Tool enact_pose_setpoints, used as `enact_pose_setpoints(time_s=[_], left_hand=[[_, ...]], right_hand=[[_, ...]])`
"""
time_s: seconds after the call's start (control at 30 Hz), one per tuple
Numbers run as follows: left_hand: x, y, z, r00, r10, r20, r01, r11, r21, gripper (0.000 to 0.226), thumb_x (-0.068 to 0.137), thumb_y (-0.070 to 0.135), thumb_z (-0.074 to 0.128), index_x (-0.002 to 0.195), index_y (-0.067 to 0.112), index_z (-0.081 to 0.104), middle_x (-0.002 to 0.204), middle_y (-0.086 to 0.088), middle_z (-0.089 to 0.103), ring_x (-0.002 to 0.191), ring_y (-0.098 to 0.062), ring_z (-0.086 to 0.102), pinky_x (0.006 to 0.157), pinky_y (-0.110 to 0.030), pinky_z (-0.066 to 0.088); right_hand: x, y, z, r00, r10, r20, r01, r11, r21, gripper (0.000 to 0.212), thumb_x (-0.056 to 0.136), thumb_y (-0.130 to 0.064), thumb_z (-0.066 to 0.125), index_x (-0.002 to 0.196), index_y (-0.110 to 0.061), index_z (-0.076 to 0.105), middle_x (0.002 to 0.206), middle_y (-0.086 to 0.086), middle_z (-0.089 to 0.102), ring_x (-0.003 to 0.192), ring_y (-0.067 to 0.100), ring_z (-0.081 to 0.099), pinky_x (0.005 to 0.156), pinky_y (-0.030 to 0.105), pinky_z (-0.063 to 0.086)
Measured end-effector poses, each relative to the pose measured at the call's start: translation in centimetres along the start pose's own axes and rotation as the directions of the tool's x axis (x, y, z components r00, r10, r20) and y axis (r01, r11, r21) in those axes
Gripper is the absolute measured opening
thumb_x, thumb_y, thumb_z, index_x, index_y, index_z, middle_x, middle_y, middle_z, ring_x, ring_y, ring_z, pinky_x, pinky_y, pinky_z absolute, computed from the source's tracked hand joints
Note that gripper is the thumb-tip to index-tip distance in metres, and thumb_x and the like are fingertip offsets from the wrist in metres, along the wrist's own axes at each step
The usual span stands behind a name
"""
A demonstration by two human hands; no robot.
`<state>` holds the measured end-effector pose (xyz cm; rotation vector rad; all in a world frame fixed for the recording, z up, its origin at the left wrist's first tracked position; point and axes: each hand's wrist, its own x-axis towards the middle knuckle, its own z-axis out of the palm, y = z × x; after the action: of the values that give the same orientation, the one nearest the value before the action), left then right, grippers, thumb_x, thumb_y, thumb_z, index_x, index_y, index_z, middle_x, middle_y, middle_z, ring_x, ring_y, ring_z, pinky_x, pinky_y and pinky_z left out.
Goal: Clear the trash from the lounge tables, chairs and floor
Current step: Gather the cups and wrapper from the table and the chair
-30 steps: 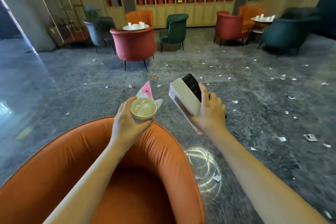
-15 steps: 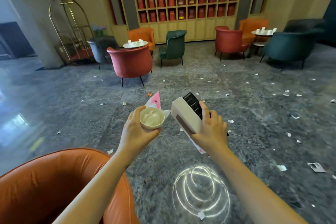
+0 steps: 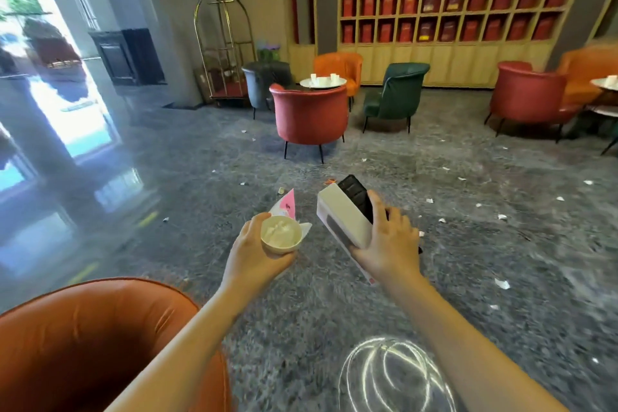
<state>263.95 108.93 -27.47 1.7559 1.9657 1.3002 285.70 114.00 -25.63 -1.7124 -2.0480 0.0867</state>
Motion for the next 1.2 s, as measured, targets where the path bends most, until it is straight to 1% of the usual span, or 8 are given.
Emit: enact_pose_setpoints(time_s=[0.2, 0.4, 0.6, 0.77, 0.9, 1.03, 1.13, 1.2], left_hand=[[11.3, -4.5, 2.0, 0.988, -0.100, -0.119, 0.099, 0.995, -0.009, 0.074, 0.059, 0.030, 0.087, 0.123, 0.022, 0.049, 0.112, 0.006, 0.051, 0.098, -0.014, 0.049, 0.076, -0.026, 0.037], [21.0, -8.6, 0.0, 0.954, -0.154, -0.258, 0.175, 0.983, 0.060, 0.079, 0.057, 0.032, 0.088, 0.124, 0.018, 0.049, 0.119, -0.001, 0.053, 0.098, -0.013, 0.048, 0.076, -0.023, 0.036], [27.6, -17.7, -4.3, 0.869, -0.274, -0.412, 0.340, 0.936, 0.094, 0.078, 0.057, 0.033, 0.088, 0.124, 0.018, 0.051, 0.121, -0.003, 0.055, 0.105, -0.022, 0.053, 0.076, -0.023, 0.035], [33.0, -25.6, -9.3, 0.738, -0.342, -0.581, 0.511, 0.847, 0.150, 0.078, 0.058, 0.033, 0.088, 0.125, 0.015, 0.052, 0.121, -0.008, 0.059, 0.104, -0.027, 0.058, 0.071, -0.021, 0.036], [36.5, -30.1, -15.1, 0.623, -0.374, -0.687, 0.618, 0.774, 0.139, 0.075, 0.062, 0.028, 0.085, 0.126, 0.013, 0.050, 0.123, -0.010, 0.058, 0.107, -0.027, 0.056, 0.071, -0.018, 0.034], [37.0, -33.6, -22.4, 0.462, -0.367, -0.807, 0.725, 0.680, 0.105, 0.072, 0.063, 0.027, 0.084, 0.125, 0.015, 0.049, 0.121, -0.007, 0.057, 0.108, -0.025, 0.054, 0.073, -0.022, 0.037], [35.5, -36.1, -26.9, 0.321, -0.348, -0.881, 0.804, 0.592, 0.059, 0.070, 0.062, 0.028, 0.084, 0.122, 0.016, 0.050, 0.118, -0.007, 0.059, 0.106, -0.025, 0.055, 0.069, -0.020, 0.034], [34.5, -38.4, -29.7, 0.252, -0.322, -0.913, 0.833, 0.552, 0.035, 0.070, 0.061, 0.028, 0.085, 0.121, 0.014, 0.051, 0.116, -0.008, 0.060, 0.106, -0.025, 0.055, 0.070, -0.020, 0.034]], right_hand=[[13.4, -3.7, 4.8, 0.984, -0.154, 0.085, 0.153, 0.988, 0.026, 0.102, 0.074, -0.044, 0.069, 0.145, -0.031, -0.003, 0.132, 0.007, 0.037, 0.120, 0.029, 0.037, 0.095, 0.040, 0.031], [25.2, -9.1, 8.3, 0.960, -0.274, 0.054, 0.267, 0.957, 0.110, 0.102, 0.073, -0.043, 0.070, 0.146, -0.031, 0.000, 0.133, 0.005, 0.036, 0.120, 0.029, 0.036, 0.094, 0.040, 0.030], [34.1, -19.7, 18.1, 0.882, -0.447, 0.146, 0.405, 0.880, 0.250, 0.099, 0.072, -0.043, 0.068, 0.146, -0.031, 0.003, 0.134, 0.005, 0.035, 0.121, 0.028, 0.036, 0.095, 0.041, 0.030], [41.5, -31.0, 26.7, 0.746, -0.644, 0.170, 0.568, 0.749, 0.341, 0.098, 0.072, -0.043, 0.068, 0.146, -0.030, 0.005, 0.133, 0.006, 0.038, 0.118, 0.029, 0.039, 0.092, 0.040, 0.033], [46.7, -42.7, 31.2, 0.590, -0.794, 0.145, 0.700, 0.593, 0.397, 0.097, 0.073, -0.045, 0.068, 0.146, -0.030, 0.006, 0.133, 0.007, 0.040, 0.117, 0.030, 0.042, 0.091, 0.041, 0.035], [47.3, -55.2, 33.9, 0.403, -0.911, 0.080, 0.781, 0.389, 0.488, 0.099, 0.071, -0.044, 0.071, 0.145, -0.029, 0.008, 0.130, 0.009, 0.043, 0.115, 0.032, 0.043, 0.089, 0.042, 0.037], [45.3, -63.0, 36.1, 0.265, -0.964, 0.038, 0.799, 0.241, 0.551, 0.099, 0.070, -0.044, 0.071, 0.146, -0.028, 0.008, 0.127, 0.011, 0.045, 0.115, 0.033, 0.043, 0.087, 0.041, 0.037], [43.6, -67.9, 37.7, 0.193, -0.981, 0.005, 0.798, 0.160, 0.581, 0.099, 0.071, -0.046, 0.070, 0.145, -0.028, 0.008, 0.127, 0.010, 0.045, 0.114, 0.033, 0.044, 0.088, 0.042, 0.037]])
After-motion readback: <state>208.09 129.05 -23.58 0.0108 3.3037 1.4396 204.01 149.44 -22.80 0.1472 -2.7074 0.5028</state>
